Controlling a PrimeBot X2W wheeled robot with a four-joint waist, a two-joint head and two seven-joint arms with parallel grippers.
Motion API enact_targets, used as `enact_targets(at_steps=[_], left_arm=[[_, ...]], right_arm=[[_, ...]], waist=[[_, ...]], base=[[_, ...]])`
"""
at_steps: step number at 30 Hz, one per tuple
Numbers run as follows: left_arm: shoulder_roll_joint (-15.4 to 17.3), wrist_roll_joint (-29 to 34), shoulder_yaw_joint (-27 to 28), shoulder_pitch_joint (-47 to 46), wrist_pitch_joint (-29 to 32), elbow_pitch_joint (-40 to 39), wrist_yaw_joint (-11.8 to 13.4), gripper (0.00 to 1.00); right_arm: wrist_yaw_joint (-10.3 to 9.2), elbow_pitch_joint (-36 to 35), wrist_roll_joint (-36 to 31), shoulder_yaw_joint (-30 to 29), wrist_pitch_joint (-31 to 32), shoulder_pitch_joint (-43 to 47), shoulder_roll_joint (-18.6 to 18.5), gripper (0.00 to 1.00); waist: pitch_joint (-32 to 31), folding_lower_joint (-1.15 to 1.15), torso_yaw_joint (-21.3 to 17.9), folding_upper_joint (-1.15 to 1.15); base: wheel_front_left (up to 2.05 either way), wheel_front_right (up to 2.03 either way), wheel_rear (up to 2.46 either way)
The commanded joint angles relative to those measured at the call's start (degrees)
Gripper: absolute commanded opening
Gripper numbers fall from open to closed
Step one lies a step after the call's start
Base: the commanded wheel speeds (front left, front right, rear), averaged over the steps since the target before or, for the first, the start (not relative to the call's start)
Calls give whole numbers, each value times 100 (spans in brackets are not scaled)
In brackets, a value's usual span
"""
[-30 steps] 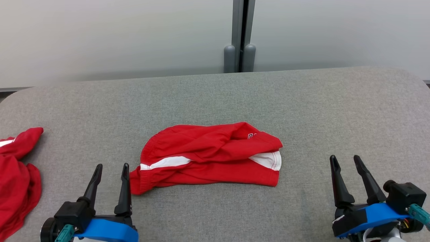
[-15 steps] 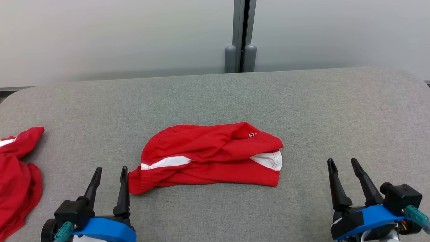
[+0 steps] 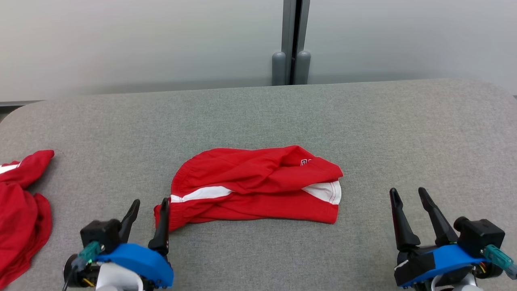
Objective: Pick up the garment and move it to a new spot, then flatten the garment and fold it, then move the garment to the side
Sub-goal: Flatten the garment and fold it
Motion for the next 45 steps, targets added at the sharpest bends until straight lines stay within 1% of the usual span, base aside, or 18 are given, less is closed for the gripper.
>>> enact_targets(at_steps=[1, 5, 7, 11, 15, 18, 26, 31, 32, 33, 36, 37, 41, 43, 45], left_arm=[[-9, -58, -3, -128, 193, -58, 44, 100], [-53, -239, -54, -353, 1138, -129, 185, 100], [-86, -328, -59, -483, 1603, -146, 301, 100], [-59, -386, -174, -778, 2488, -44, 466, 100], [-29, -359, -257, -1023, 3287, 24, 711, 100], [9, -326, -326, -1133, 3606, -87, 787, 100], [146, -176, -595, -1233, 4049, -439, 741, 100], [127, -352, -654, -1171, 4431, -652, 714, 100], [127, -383, -656, -1154, 4493, -699, 711, 98], [115, -423, -657, -1144, 4526, -751, 702, 95], [111, -448, -653, -1110, 4564, -837, 742, 67], [101, -469, -649, -1082, 4603, -823, 766, 55], [123, -474, -652, -1013, 4669, -722, 851, 47], [126, -477, -641, -990, 4665, -667, 890, 45], [103, -505, -624, -965, 4642, -627, 913, 46]], right_arm=[[3, -47, 36, 28, -6, -78, -18, 100], [3, -123, 43, 117, 33, -164, -18, 100], [3, -141, 50, 170, 56, -219, -18, 100], [3, -142, 73, 293, 60, -314, -18, 100], [3, -117, 93, 401, 18, -367, -18, 100], [3, -85, 111, 441, -7, -390, -18, 100], [3, -14, 138, 474, -75, -449, -18, 100], [3, 15, 137, 483, -72, -474, -18, 100], [3, 20, 140, 487, -74, -480, -18, 100], [3, 24, 144, 494, -75, -485, -18, 100], [3, 36, 153, 510, -75, -460, -18, 100], [3, 38, 151, 518, -72, -458, -18, 100], [3, 40, 144, 533, -51, -472, -18, 100], [3, 31, 135, 529, -44, -476, -18, 100], [3, 16, 116, 512, -34, -472, -18, 100]], waist=[[12, 0, 15, 0], [66, 0, 36, 0], [112, 0, 41, 0], [215, 0, 23, 0], [322, 0, -15, 0], [392, 0, -40, 0], [502, 0, -45, 0], [508, 0, -29, 0], [509, 0, -29, 0], [510, 0, -31, 0], [508, 0, -36, 0], [507, 0, -40, 0], [501, 0, -69, 0], [499, 0, -81, 0], [499, 0, -85, 0]], base=[[0, 0, 0], [0, 0, 0], [0, 0, 0], [0, 0, 0], [0, 0, 0], [0, 0, 0], [0, 0, 0], [0, 0, 0], [0, 0, 0], [0, 0, 0], [0, 0, 0], [0, 0, 0], [0, 0, 0], [0, 0, 0], [0, 0, 0]])
